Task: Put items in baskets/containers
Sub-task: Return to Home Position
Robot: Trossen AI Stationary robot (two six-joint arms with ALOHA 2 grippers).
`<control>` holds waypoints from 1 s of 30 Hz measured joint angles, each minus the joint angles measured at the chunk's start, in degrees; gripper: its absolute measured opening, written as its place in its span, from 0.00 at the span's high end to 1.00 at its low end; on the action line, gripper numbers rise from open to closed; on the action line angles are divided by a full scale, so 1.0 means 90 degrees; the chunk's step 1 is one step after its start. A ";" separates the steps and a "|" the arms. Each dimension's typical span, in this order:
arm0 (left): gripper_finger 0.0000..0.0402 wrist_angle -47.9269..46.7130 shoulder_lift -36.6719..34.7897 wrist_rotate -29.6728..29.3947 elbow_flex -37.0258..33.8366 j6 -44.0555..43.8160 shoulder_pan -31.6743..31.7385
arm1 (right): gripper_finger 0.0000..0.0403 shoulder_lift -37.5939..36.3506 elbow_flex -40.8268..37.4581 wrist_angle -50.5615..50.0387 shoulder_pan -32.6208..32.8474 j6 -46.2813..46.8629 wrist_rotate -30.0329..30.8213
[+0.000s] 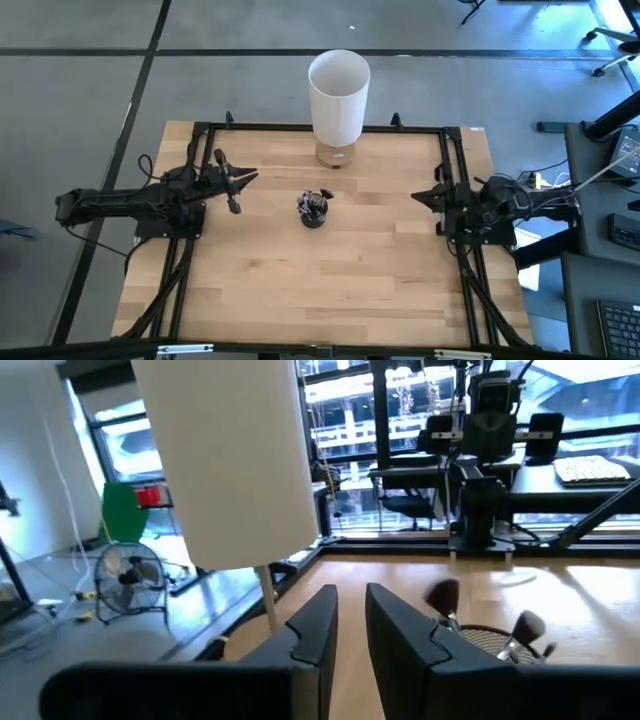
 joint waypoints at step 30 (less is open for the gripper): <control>0.95 0.0967 -0.0051 0.2245 -0.0809 -0.0842 0.1475 | 0.98 0.0031 -0.1383 0.1341 -0.0911 0.0469 -0.0808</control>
